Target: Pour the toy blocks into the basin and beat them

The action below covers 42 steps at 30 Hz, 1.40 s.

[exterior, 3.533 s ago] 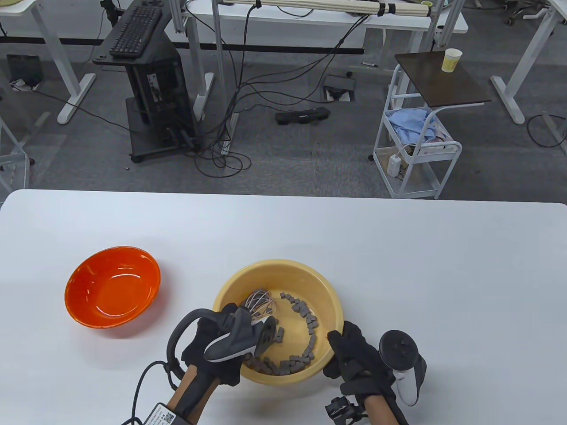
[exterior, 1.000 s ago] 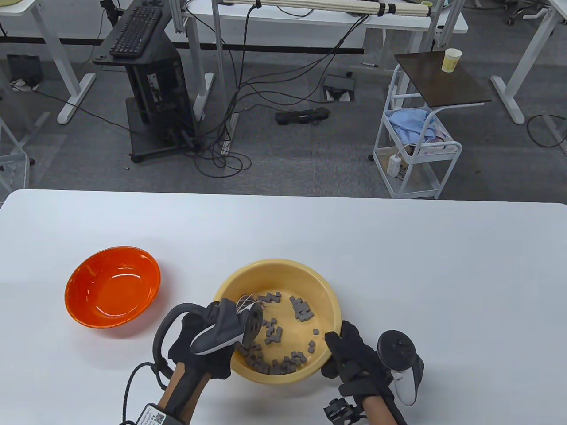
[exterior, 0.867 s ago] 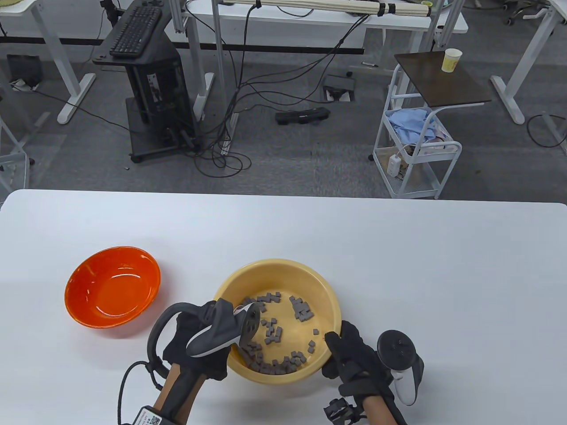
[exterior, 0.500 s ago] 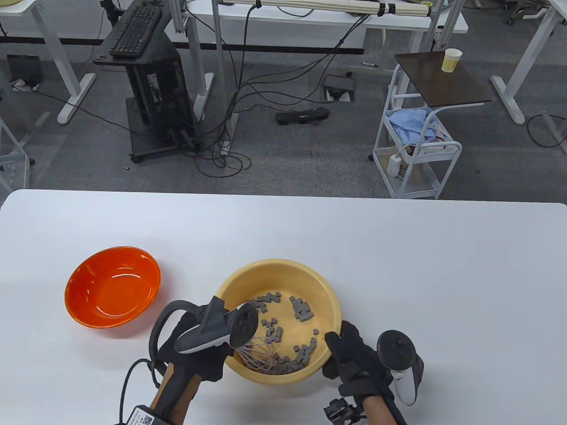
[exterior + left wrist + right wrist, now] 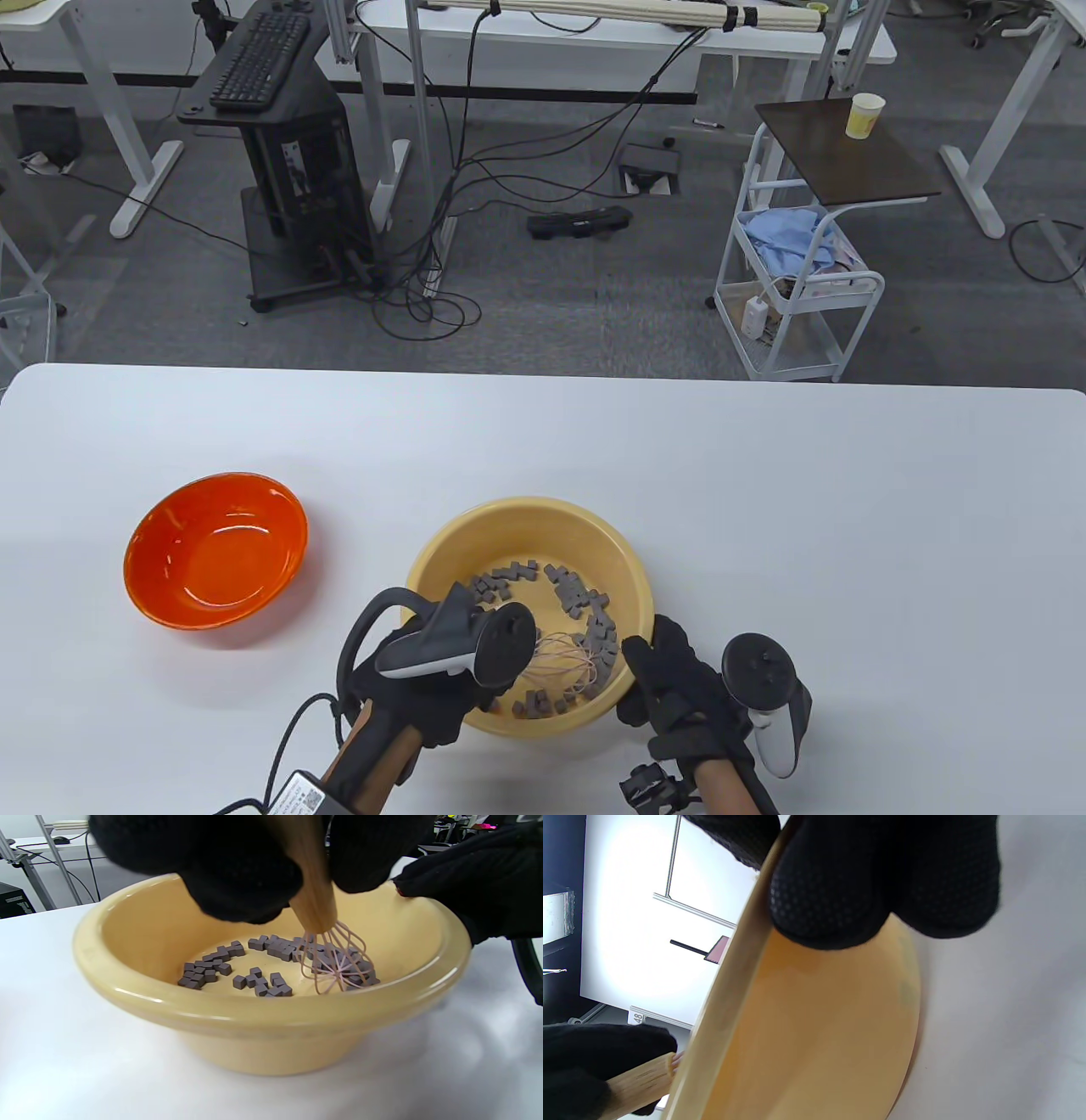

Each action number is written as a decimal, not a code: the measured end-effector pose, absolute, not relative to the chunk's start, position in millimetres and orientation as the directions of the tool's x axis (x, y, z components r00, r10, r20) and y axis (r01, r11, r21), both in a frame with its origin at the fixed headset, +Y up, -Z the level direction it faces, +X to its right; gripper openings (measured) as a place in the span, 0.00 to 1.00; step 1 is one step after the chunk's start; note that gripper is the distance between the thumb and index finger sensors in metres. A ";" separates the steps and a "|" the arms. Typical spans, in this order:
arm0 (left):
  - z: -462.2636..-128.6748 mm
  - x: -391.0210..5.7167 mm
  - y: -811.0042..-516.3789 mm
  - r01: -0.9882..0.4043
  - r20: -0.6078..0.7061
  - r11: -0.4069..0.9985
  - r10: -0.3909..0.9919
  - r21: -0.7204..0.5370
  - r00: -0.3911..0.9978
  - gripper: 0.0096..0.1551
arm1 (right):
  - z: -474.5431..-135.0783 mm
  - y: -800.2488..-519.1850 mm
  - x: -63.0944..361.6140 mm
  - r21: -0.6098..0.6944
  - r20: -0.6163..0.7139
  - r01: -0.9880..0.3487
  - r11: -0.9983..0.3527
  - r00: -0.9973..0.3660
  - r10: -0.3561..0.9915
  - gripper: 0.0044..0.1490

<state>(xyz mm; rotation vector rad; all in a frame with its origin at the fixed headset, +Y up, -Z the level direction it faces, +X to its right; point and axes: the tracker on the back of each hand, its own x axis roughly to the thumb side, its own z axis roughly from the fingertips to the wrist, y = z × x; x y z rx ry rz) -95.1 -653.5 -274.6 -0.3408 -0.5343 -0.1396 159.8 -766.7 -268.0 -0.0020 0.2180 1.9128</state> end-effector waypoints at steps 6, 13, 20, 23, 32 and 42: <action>-270.7 -79.8 -666.0 0.296 0.530 0.930 -0.142 -0.219 0.836 0.32 | -268.0 -766.6 159.9 0.145 -0.106 -0.932 -0.333 -0.349 0.931 0.42; -269.2 -69.9 -676.9 0.343 0.467 0.928 -0.243 -0.143 0.850 0.32 | -267.9 -766.9 160.0 0.143 -0.106 -0.931 -0.335 -0.350 0.931 0.41; -278.1 -84.0 -676.5 0.313 0.354 0.934 -0.238 -0.172 0.904 0.31 | -267.9 -767.0 160.1 0.144 -0.106 -0.932 -0.333 -0.349 0.931 0.41; -281.8 -91.6 -673.4 0.271 0.309 0.942 -0.202 -0.199 0.929 0.31 | -267.9 -767.0 160.1 0.145 -0.106 -0.932 -0.332 -0.348 0.931 0.41; -282.0 -105.7 -654.1 0.290 0.210 0.919 -0.238 -0.267 0.948 0.29 | -268.0 -766.8 160.3 0.146 -0.105 -0.931 -0.334 -0.350 0.931 0.42; -271.1 -110.8 -627.9 0.356 0.123 0.923 -0.340 -0.148 0.932 0.23 | -268.0 -766.6 160.4 0.148 -0.108 -0.932 -0.331 -0.348 0.931 0.41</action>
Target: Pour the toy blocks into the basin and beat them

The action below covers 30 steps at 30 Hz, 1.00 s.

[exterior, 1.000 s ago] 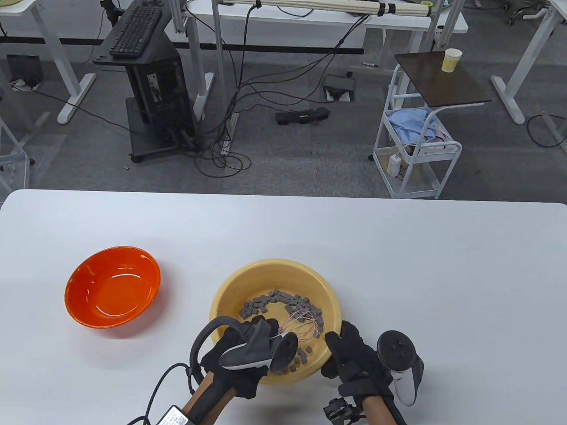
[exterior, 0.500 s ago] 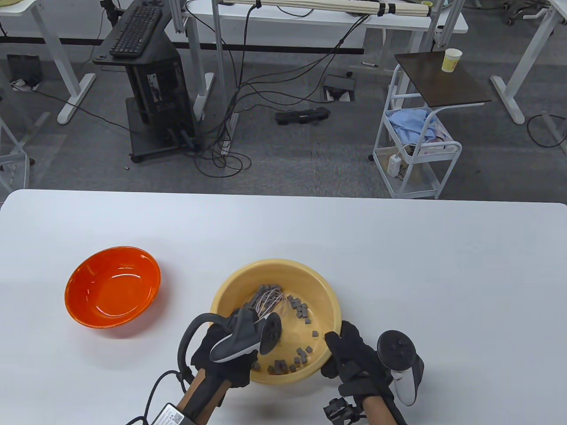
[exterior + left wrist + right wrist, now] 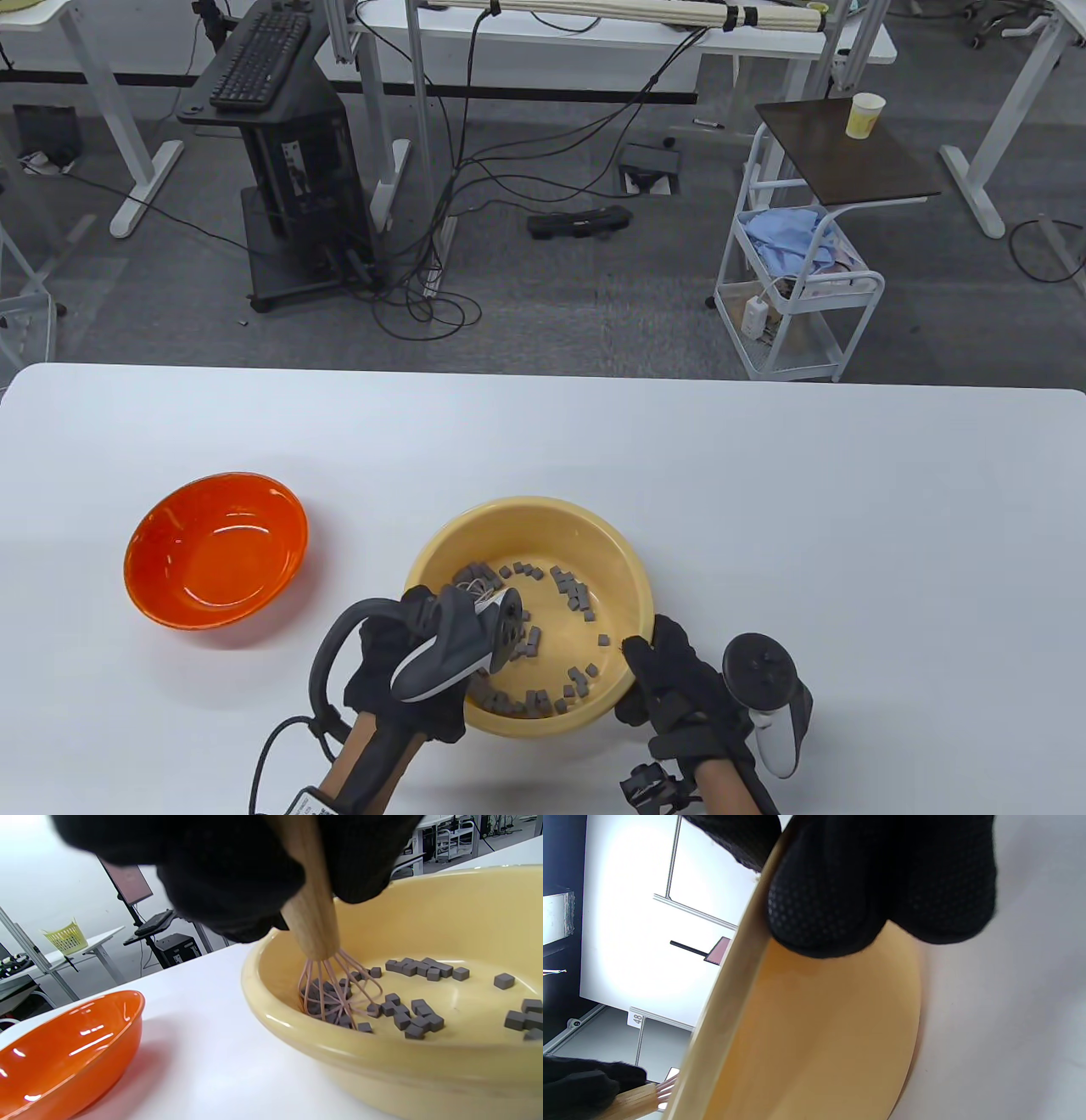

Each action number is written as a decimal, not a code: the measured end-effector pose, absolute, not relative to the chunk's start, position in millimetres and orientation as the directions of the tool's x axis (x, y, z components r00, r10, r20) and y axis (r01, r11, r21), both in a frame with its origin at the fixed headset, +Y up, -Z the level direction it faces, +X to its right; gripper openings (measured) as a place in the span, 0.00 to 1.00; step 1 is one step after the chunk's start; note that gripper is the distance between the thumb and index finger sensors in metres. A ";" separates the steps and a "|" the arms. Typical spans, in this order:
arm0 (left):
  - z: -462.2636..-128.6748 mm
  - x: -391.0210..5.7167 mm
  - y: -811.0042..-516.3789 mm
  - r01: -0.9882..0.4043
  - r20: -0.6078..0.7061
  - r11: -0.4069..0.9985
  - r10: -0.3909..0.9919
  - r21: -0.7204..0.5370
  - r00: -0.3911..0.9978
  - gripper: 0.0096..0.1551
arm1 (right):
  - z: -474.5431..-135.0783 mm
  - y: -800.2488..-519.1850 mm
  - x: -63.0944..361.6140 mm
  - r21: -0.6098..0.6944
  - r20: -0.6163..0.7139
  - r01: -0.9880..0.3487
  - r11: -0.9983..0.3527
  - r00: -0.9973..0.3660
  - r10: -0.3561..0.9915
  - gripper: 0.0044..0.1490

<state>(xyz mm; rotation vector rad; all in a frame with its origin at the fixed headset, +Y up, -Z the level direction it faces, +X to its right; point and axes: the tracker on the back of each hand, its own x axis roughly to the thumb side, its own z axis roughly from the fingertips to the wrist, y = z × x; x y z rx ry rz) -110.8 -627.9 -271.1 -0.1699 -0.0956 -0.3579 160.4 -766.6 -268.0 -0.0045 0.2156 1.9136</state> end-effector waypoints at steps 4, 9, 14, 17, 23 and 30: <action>-267.7 -114.7 -618.4 0.337 0.124 0.933 -0.322 -0.128 0.939 0.22 | -268.1 -766.4 160.3 0.148 -0.108 -0.932 -0.332 -0.348 0.931 0.41; -266.5 -117.9 -614.0 0.297 0.158 0.945 -0.275 -0.139 0.948 0.22 | -268.0 -766.4 160.5 0.147 -0.108 -0.932 -0.332 -0.349 0.931 0.41; -265.6 -115.1 -614.9 0.227 0.234 0.958 -0.183 -0.177 0.955 0.23 | -268.0 -766.5 160.5 0.147 -0.108 -0.932 -0.332 -0.349 0.931 0.41; -264.4 -109.5 -617.3 0.193 0.288 0.960 -0.130 -0.204 0.949 0.23 | -268.0 -766.5 160.6 0.147 -0.108 -0.932 -0.333 -0.349 0.931 0.41; -261.8 -102.2 -620.6 0.162 0.350 0.959 -0.072 -0.234 0.934 0.24 | -267.9 -766.6 160.5 0.146 -0.108 -0.932 -0.332 -0.349 0.931 0.41; -261.4 -95.4 -627.4 0.133 0.404 0.950 -0.008 -0.283 0.915 0.27 | -267.8 -766.7 160.3 0.145 -0.109 -0.933 -0.329 -0.346 0.932 0.41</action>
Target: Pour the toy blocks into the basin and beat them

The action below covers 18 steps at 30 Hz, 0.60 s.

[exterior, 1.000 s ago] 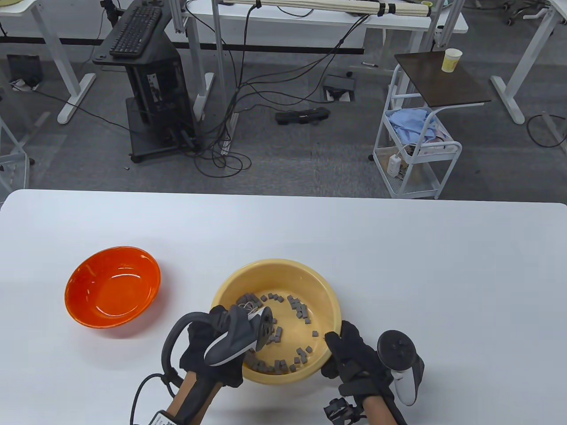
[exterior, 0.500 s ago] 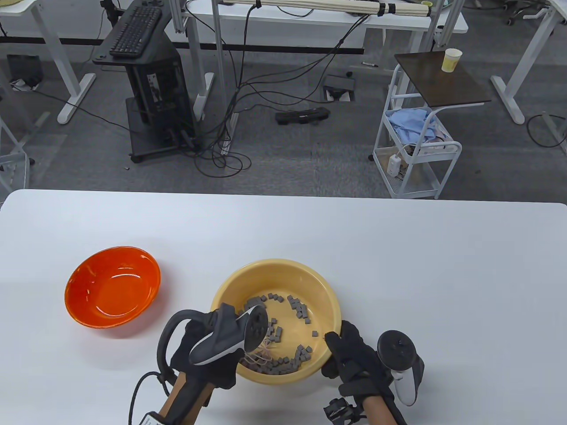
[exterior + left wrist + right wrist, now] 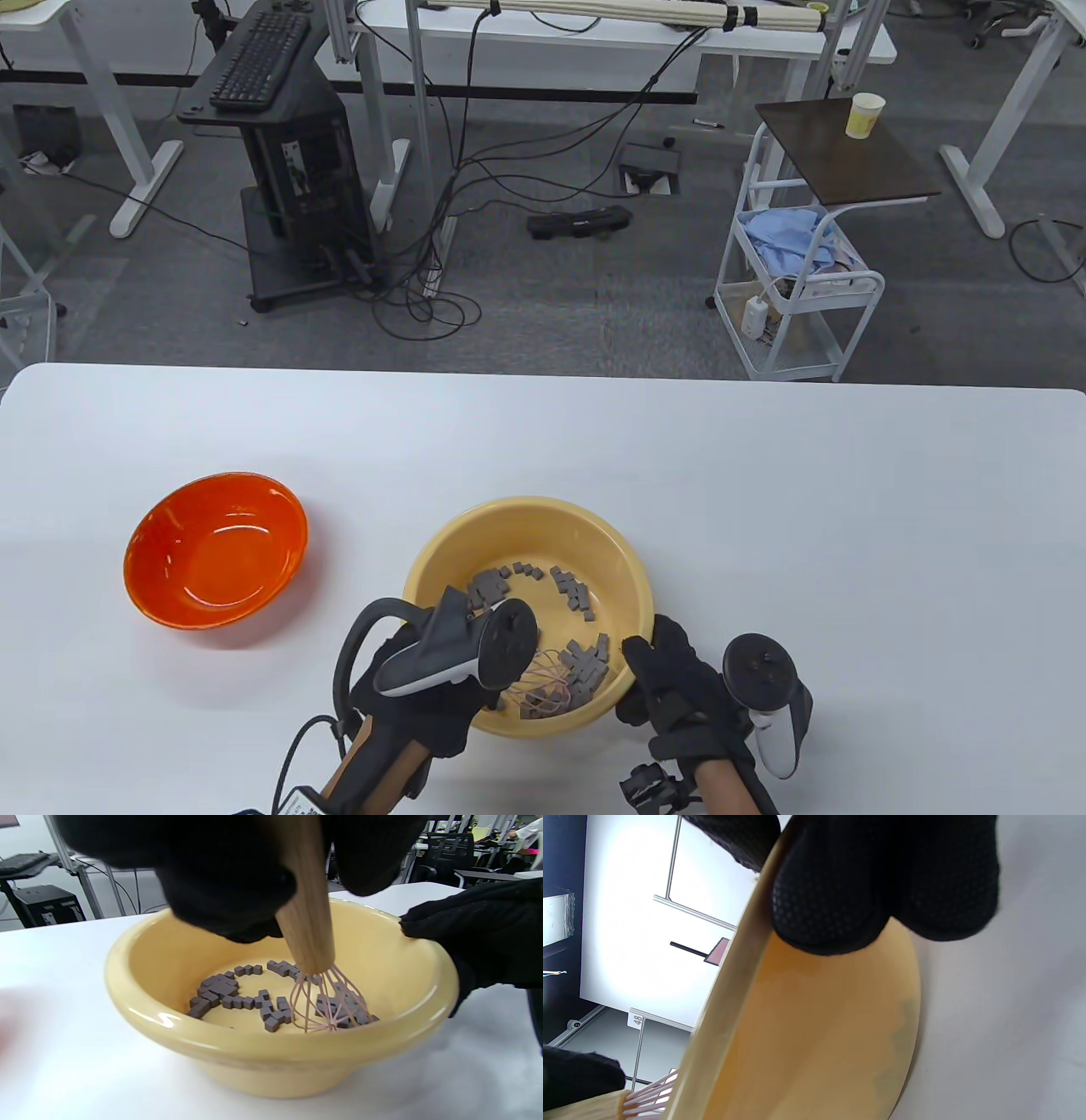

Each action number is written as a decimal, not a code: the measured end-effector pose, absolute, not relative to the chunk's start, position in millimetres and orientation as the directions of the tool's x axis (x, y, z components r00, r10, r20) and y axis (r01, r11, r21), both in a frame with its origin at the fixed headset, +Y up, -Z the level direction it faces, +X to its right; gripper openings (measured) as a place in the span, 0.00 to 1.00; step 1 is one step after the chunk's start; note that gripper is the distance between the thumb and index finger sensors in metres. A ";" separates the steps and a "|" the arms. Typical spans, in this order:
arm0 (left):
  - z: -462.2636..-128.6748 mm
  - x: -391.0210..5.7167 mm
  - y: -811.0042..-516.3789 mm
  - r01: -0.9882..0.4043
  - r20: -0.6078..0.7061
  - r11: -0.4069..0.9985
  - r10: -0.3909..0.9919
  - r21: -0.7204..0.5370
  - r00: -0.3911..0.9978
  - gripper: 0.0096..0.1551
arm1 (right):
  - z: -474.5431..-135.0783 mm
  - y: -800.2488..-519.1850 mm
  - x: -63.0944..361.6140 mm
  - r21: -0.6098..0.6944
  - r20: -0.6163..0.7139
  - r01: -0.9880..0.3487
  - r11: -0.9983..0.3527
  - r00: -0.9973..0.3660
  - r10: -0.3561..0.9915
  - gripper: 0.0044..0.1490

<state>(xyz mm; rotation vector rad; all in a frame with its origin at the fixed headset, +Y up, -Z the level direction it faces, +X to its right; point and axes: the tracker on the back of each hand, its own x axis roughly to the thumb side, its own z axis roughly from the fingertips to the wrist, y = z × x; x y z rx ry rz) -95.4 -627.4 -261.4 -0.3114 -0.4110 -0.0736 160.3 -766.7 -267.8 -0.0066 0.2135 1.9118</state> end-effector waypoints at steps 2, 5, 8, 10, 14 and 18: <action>-262.1 -92.1 -632.1 0.115 0.424 0.942 0.032 -0.316 0.905 0.28 | -267.7 -766.6 160.3 0.146 -0.109 -0.933 -0.329 -0.345 0.932 0.41; -261.9 -87.9 -636.4 0.117 0.442 0.936 0.045 -0.332 0.896 0.30 | -267.8 -766.6 160.3 0.146 -0.109 -0.933 -0.329 -0.345 0.932 0.42; -261.9 -83.7 -641.1 0.114 0.459 0.929 0.065 -0.353 0.886 0.30 | -267.7 -766.6 160.2 0.145 -0.109 -0.934 -0.328 -0.344 0.933 0.41; -261.7 -80.4 -644.6 0.131 0.466 0.925 0.054 -0.356 0.883 0.30 | -267.8 -766.6 160.3 0.146 -0.109 -0.933 -0.328 -0.345 0.932 0.41; -261.2 -74.0 -651.3 0.174 0.474 0.927 0.004 -0.331 0.880 0.29 | -267.7 -766.5 160.2 0.146 -0.108 -0.933 -0.328 -0.345 0.932 0.41; -263.0 -71.7 -658.0 0.210 0.463 0.930 -0.049 -0.303 0.885 0.29 | -267.7 -766.6 160.3 0.149 -0.108 -0.934 -0.325 -0.342 0.933 0.42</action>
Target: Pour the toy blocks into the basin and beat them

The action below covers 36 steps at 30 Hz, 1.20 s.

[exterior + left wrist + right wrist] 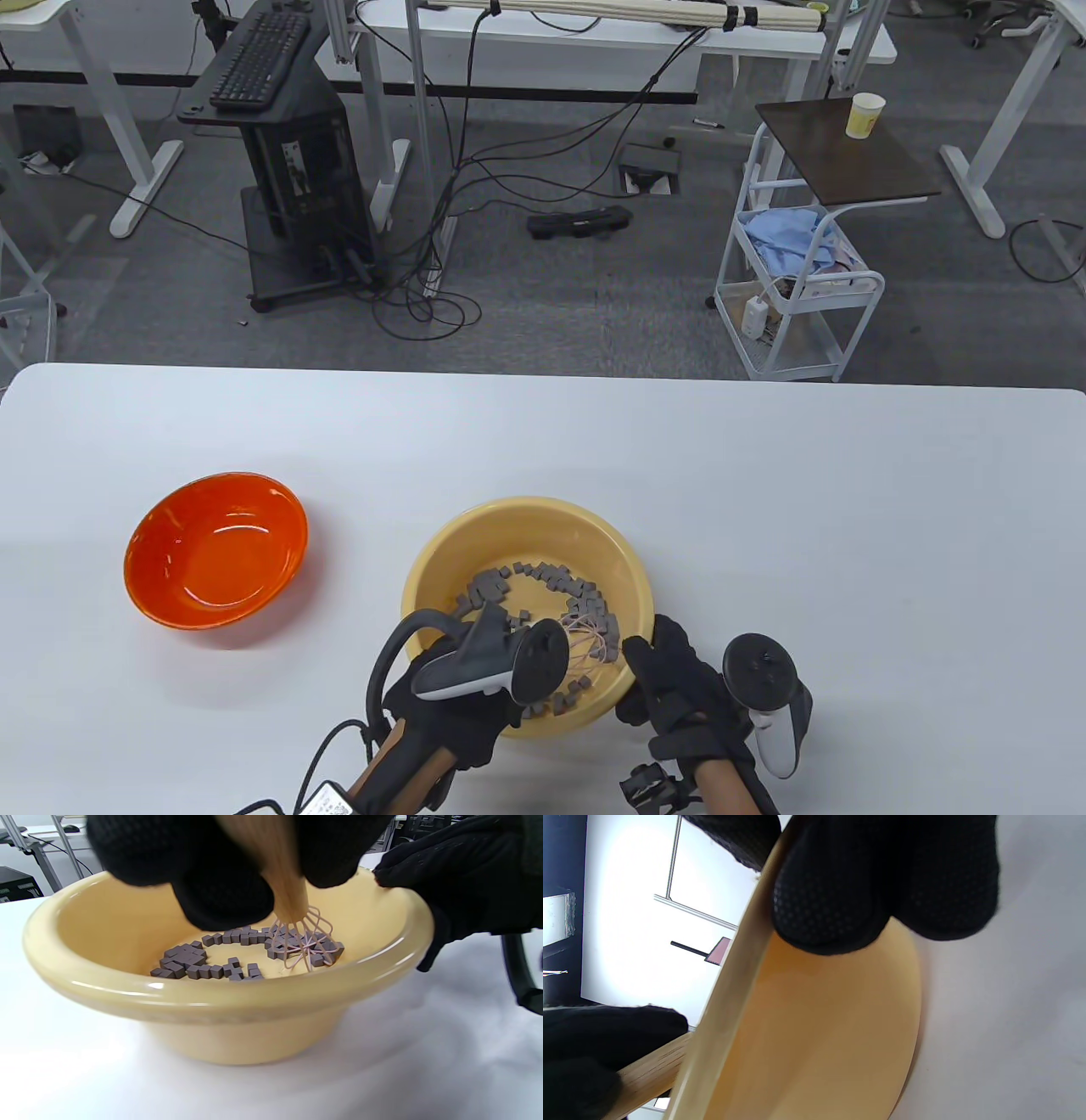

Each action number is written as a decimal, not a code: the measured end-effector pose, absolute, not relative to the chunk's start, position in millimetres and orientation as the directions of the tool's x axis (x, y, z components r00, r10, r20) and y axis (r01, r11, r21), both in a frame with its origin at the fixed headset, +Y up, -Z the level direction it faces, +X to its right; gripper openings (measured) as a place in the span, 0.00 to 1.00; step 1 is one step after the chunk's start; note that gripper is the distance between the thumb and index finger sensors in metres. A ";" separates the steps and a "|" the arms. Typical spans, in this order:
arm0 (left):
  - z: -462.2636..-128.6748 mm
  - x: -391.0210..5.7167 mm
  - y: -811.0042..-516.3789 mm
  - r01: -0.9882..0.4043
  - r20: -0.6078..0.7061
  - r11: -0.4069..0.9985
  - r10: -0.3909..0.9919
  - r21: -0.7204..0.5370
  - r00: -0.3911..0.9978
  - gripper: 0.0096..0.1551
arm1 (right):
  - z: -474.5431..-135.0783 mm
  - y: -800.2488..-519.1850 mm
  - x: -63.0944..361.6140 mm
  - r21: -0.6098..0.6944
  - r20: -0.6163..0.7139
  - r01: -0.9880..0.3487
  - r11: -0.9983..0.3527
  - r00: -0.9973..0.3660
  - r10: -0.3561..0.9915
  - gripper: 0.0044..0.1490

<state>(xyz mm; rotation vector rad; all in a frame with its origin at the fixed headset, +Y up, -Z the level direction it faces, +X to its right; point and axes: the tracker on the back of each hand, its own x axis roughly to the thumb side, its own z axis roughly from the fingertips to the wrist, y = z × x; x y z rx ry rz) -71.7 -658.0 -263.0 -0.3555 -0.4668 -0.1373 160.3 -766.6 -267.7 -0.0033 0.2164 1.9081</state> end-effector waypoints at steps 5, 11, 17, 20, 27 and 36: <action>-267.4 -73.9 -664.1 0.248 0.423 0.935 -0.123 -0.254 0.898 0.28 | -267.7 -766.6 160.2 0.150 -0.108 -0.934 -0.324 -0.342 0.934 0.42; -271.9 -79.1 -668.3 0.287 0.358 0.938 -0.204 -0.195 0.911 0.28 | -267.6 -766.5 160.2 0.149 -0.108 -0.935 -0.323 -0.340 0.934 0.41; -276.8 -88.6 -666.4 0.302 0.290 0.936 -0.243 -0.183 0.926 0.28 | -267.7 -766.5 160.2 0.150 -0.108 -0.934 -0.324 -0.341 0.934 0.42; -279.9 -97.7 -660.4 0.302 0.243 0.934 -0.252 -0.193 0.937 0.28 | -267.8 -766.5 160.2 0.150 -0.106 -0.933 -0.327 -0.344 0.933 0.42; -287.4 -114.9 -657.1 0.285 0.195 0.922 -0.239 -0.261 0.951 0.31 | -267.9 -766.6 160.3 0.150 -0.105 -0.932 -0.330 -0.346 0.932 0.42; -285.9 -110.8 -659.1 0.304 0.227 0.912 -0.246 -0.274 0.942 0.33 | -267.9 -766.3 160.6 0.152 -0.105 -0.933 -0.328 -0.345 0.933 0.42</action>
